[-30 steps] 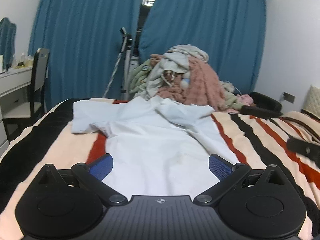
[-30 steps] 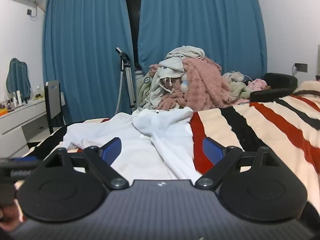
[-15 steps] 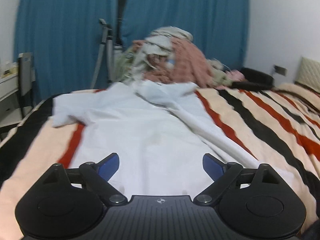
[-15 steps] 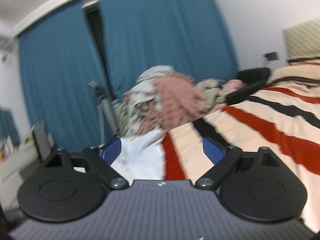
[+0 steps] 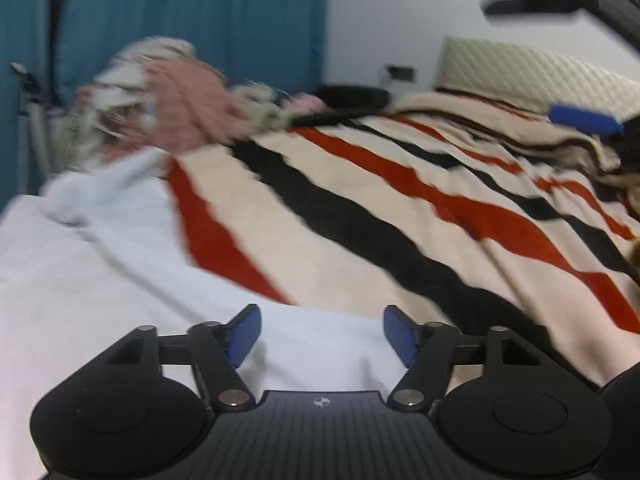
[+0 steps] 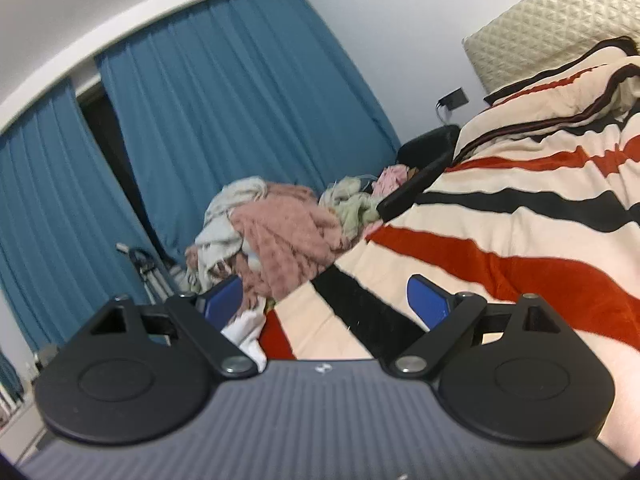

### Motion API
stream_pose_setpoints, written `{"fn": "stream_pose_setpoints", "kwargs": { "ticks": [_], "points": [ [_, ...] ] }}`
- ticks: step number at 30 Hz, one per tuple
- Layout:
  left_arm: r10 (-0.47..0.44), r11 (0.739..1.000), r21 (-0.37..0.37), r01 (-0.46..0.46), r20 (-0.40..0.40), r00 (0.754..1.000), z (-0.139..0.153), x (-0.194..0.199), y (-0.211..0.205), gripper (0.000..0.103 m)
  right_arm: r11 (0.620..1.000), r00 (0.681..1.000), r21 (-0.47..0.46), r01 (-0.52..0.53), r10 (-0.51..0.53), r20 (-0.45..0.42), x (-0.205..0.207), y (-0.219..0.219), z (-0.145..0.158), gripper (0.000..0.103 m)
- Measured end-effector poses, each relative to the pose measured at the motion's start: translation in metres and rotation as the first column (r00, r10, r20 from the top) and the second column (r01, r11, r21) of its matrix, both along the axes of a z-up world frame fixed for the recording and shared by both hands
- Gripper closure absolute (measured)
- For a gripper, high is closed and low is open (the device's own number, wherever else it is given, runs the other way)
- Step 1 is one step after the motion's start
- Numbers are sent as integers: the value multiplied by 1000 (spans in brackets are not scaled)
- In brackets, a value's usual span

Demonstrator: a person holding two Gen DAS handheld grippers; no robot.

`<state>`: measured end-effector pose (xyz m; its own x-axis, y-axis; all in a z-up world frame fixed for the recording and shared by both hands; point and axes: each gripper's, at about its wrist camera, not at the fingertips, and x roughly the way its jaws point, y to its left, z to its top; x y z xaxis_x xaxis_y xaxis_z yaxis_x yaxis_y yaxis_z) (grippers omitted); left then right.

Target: Fold clothes

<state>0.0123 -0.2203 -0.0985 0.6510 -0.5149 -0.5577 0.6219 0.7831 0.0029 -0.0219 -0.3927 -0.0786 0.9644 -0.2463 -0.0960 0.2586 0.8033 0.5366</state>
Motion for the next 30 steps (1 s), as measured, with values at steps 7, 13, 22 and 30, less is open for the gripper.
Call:
{"fn": "stream_pose_setpoints", "kwargs": {
  "ticks": [7, 13, 22, 30],
  "points": [
    [-61, 996, 59, 65, -66, 996, -42, 26, -61, 59, 999, 999, 25, 25, -23, -46, 8, -16, -11, 12],
    [2, 998, 68, 4, -93, 996, -48, 38, -56, 93, 1000, 997, 9, 19, -18, -72, 13, -15, -16, 12],
    [72, 984, -165, -71, 1, 997, 80, -24, 61, 94, 1000, 998, -20, 13, -15, -69, 8, -6, -11, 12],
    [261, 949, -146, -279, -131, 956, 61, -58, 172, 94, 986, 986, -103, -129, 117, -116, 18, 30, -7, 12]
  ]
}}
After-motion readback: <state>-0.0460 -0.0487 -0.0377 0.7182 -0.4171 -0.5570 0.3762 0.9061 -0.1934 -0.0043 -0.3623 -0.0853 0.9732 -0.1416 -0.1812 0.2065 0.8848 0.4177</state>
